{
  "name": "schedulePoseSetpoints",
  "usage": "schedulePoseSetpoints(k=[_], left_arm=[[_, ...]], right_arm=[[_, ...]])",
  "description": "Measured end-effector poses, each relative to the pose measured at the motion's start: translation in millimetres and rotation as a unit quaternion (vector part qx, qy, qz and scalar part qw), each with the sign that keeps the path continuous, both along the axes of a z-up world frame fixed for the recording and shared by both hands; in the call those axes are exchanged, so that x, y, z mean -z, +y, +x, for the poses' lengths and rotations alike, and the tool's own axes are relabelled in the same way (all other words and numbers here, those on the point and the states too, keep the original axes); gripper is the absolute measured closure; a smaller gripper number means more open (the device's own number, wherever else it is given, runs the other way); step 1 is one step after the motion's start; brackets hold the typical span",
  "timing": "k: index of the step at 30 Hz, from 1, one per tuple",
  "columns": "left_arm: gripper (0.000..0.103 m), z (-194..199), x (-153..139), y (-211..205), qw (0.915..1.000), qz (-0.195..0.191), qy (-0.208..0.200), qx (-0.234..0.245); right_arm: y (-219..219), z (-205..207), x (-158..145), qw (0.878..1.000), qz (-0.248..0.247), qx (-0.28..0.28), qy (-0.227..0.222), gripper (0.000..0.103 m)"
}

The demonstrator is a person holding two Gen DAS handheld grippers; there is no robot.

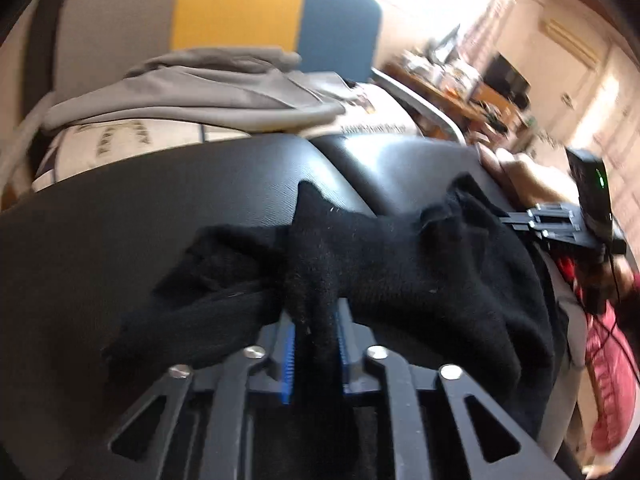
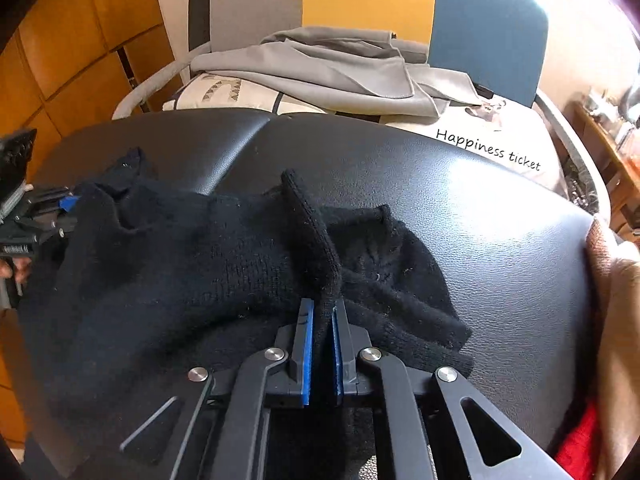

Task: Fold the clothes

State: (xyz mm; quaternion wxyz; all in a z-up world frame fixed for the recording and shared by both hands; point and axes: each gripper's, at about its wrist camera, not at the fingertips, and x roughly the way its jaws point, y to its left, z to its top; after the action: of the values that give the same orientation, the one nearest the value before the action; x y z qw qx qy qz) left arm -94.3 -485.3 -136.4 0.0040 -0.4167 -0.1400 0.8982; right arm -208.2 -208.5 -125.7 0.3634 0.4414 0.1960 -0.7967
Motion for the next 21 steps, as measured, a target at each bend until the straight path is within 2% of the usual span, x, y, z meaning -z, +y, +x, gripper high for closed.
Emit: schedulePoseSetpoints(k=[5, 8, 12, 17, 21], left_arm=[[0.094, 32.5, -21.3, -17.2, 0.9952, 0.034, 0.065, -0.064], [0.094, 34.9, -7.5, -36.5, 0.9906, 0.052, 0.047, -0.117], [0.094, 32.0, 26.1, -49.5, 0.9853, 0.078, 0.007, -0.151], [0.088, 39.2, 26.7, -53.4, 0.9837, 0.099, 0.022, -0.149], [0.078, 49.9, 13.1, -51.6, 0.979, 0.083, 0.038, -0.182]], right_arm=[[3.0, 4.2, -16.8, 1.0, -0.01, 0.012, 0.026, 0.097], [6.5, 2.8, -34.9, 0.998, -0.028, 0.026, 0.044, 0.097], [8.9, -19.7, -6.6, 0.997, -0.001, 0.071, 0.012, 0.098], [22.5, -23.6, 18.9, 0.995, -0.015, 0.097, -0.016, 0.098], [25.7, -23.3, 18.2, 0.994, -0.02, 0.104, -0.019, 0.098]])
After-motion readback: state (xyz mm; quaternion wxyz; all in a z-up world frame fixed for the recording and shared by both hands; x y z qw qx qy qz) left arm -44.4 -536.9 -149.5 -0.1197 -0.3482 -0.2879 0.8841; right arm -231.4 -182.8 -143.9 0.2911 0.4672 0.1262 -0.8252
